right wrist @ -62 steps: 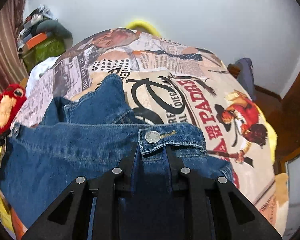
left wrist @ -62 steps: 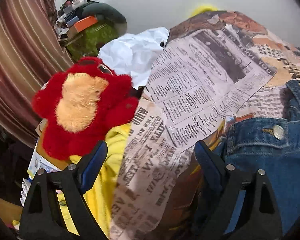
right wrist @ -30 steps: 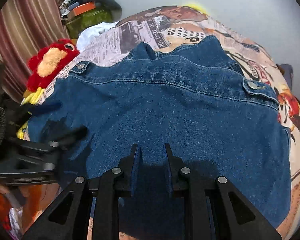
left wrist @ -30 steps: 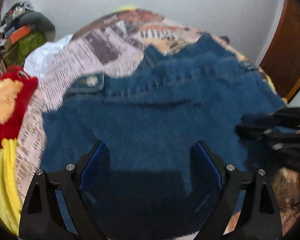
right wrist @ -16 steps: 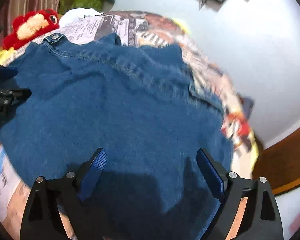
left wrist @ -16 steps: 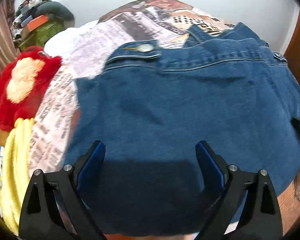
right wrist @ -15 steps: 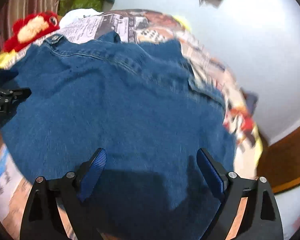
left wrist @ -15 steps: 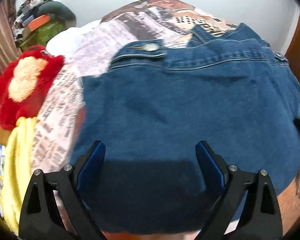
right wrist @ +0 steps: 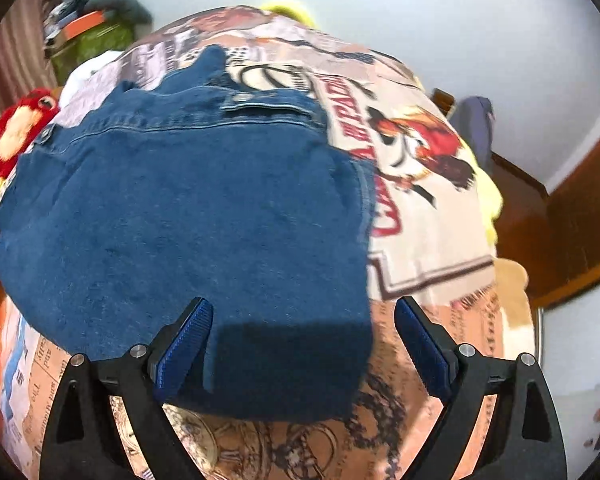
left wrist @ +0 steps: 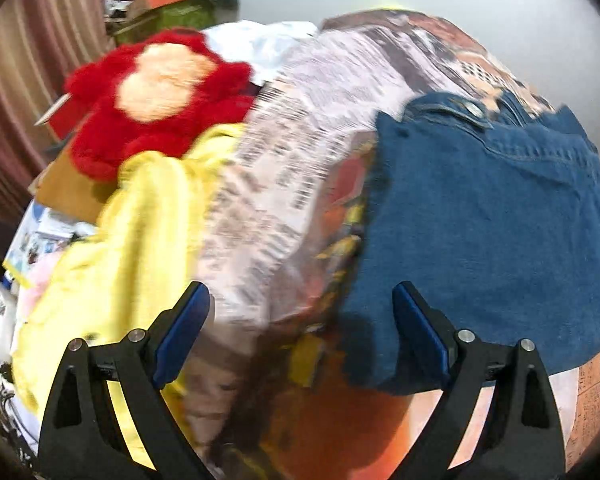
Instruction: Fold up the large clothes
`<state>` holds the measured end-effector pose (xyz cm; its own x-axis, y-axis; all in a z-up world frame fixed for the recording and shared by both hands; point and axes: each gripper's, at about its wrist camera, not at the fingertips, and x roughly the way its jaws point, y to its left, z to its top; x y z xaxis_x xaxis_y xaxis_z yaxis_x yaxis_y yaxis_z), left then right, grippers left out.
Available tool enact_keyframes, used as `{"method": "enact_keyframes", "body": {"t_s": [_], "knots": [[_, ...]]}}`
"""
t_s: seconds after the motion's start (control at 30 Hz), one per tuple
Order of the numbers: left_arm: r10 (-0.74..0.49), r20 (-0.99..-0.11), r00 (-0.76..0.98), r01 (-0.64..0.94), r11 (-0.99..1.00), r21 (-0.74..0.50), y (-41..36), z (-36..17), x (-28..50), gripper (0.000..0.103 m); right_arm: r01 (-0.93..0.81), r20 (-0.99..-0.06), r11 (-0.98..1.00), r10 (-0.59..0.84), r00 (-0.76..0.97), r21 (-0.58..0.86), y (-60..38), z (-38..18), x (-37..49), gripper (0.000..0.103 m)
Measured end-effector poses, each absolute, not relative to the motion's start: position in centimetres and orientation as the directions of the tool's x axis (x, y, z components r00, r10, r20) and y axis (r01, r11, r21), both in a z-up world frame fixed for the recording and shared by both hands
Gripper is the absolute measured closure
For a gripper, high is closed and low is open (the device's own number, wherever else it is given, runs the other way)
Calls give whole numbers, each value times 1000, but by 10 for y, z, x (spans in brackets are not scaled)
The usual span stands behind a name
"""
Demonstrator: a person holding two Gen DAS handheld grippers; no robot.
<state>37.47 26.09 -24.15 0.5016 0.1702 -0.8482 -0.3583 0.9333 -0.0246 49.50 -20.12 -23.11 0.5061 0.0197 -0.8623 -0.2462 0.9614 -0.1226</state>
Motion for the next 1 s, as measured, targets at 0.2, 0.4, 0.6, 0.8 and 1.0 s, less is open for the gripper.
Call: {"method": "enact_keyframes", "body": {"t_s": [0.2,0.4,0.6,0.8,1.0], "knots": [[216,-824,523,-406,914,-18,273,-217,361,9,-252,-851,960,29,525,-122,-195,-215,482,11],[236,-766,597,-385,923,-16,258,-186,348,9,-317,-817,946,132,561,-65,-164,-183,463,11],[188,-719,669,-336,940,-67,231,-163,341,9,-378,-786,926,243,568,12,-127,-159,450,11],[118,-713,691,-313,938,-148,209,-162,340,9,-424,-776,903,313,548,65,-92,-157,448,11],[40,-771,636,-331,917,-225,194,-208,346,9,-439,-825,892,325,462,106,-63,-191,462,11]]}}
